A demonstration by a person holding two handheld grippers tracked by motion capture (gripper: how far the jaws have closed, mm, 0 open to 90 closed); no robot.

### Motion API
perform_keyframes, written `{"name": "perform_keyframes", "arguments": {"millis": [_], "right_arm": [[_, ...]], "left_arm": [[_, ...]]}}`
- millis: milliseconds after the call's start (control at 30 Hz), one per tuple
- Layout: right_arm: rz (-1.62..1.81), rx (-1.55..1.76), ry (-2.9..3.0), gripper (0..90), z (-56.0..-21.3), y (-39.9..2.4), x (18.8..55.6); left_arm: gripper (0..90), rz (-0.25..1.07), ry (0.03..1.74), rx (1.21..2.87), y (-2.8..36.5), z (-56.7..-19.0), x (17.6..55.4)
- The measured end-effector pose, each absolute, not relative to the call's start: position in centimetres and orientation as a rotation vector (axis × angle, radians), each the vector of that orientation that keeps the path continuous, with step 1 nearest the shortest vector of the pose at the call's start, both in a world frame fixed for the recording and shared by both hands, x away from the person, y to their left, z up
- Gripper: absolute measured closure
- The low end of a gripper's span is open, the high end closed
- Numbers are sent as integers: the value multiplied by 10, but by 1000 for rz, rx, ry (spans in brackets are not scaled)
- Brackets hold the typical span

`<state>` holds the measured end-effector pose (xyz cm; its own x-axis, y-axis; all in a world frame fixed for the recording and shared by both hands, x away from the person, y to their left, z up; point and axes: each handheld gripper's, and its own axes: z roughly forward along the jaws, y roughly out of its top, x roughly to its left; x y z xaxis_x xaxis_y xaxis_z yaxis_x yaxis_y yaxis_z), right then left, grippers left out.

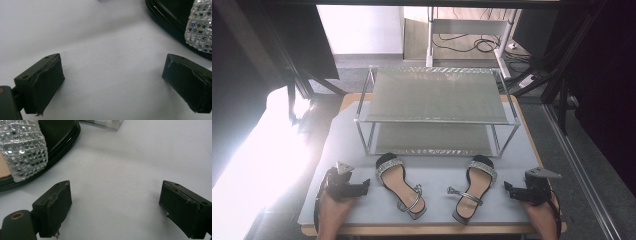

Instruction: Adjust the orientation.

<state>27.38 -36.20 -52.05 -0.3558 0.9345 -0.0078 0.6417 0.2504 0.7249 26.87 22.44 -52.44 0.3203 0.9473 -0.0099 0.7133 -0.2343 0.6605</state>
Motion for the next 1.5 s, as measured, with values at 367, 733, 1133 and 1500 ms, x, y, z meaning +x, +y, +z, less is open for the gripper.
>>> {"name": "perform_keyframes", "arguments": {"millis": [367,733,1133,1500], "right_arm": [[886,1433,2090,107,-520,-362,274],[886,1436,2090,104,-520,-362,274],[890,1433,2093,94,-521,-362,274],[889,1429,2091,94,-521,-362,274]], "left_arm": [[36,539,1461,2017,224,-525,268],[36,538,1461,2017,224,-525,268],[0,532,1444,2039,219,-524,277],[0,517,1434,2048,207,-524,297]]}}
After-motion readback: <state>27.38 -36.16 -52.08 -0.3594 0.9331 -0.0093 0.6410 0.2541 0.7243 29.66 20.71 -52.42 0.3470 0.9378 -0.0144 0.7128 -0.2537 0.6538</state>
